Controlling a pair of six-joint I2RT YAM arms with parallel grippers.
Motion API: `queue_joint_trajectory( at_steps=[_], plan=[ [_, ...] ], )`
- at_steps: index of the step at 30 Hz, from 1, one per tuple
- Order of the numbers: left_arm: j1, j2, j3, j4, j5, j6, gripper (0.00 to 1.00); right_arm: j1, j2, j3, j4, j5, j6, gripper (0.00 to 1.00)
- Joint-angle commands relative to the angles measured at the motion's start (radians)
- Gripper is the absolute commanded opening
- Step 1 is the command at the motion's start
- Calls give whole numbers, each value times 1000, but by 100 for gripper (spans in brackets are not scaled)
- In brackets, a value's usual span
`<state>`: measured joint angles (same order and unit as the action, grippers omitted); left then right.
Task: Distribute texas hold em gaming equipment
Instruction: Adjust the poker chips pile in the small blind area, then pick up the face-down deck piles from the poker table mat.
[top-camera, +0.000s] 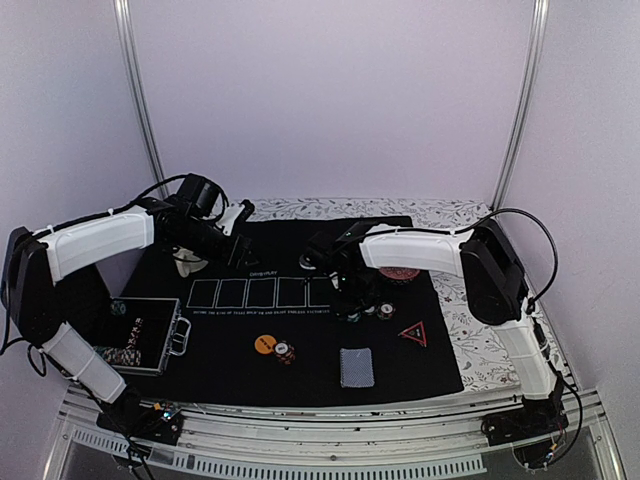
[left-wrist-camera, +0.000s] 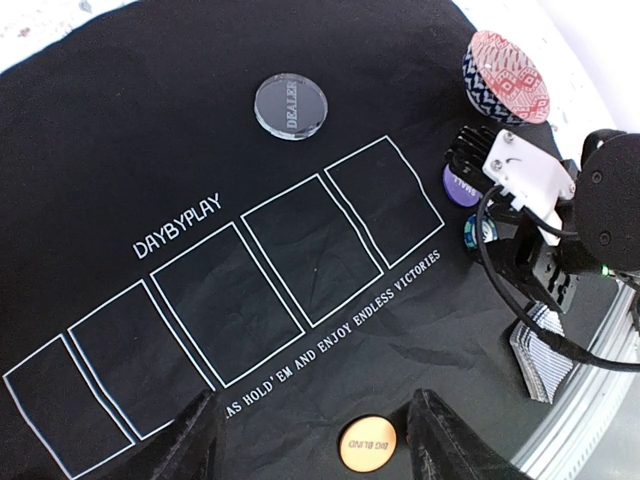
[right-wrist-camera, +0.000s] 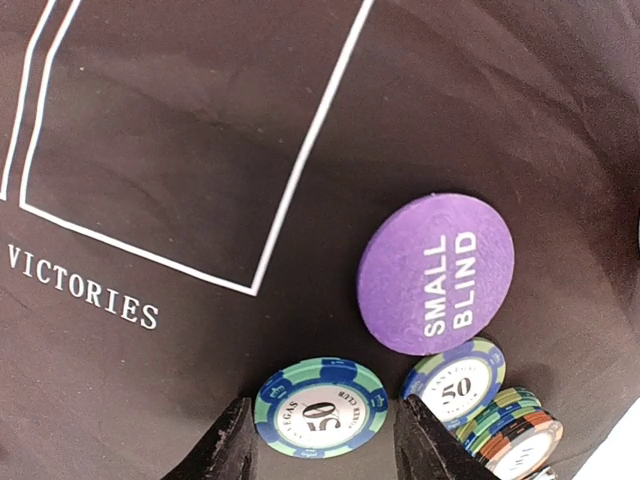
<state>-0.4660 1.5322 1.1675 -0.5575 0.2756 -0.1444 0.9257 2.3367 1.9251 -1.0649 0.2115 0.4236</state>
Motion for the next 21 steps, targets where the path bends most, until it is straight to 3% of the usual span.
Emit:
queue_joint_trajectory(
  at_steps=[1,9,21],
  plan=[
    [15,7,-11,19,0,12,64,-10,-44,-18,-29,29,13,49],
    [16,3,-12,19,-3,12,64,-11,-52,-20,18,-70,-20,57],
    [15,5,-14,19,-5,13,64,-9,-138,-36,18,-108,-7,60]
  ],
)
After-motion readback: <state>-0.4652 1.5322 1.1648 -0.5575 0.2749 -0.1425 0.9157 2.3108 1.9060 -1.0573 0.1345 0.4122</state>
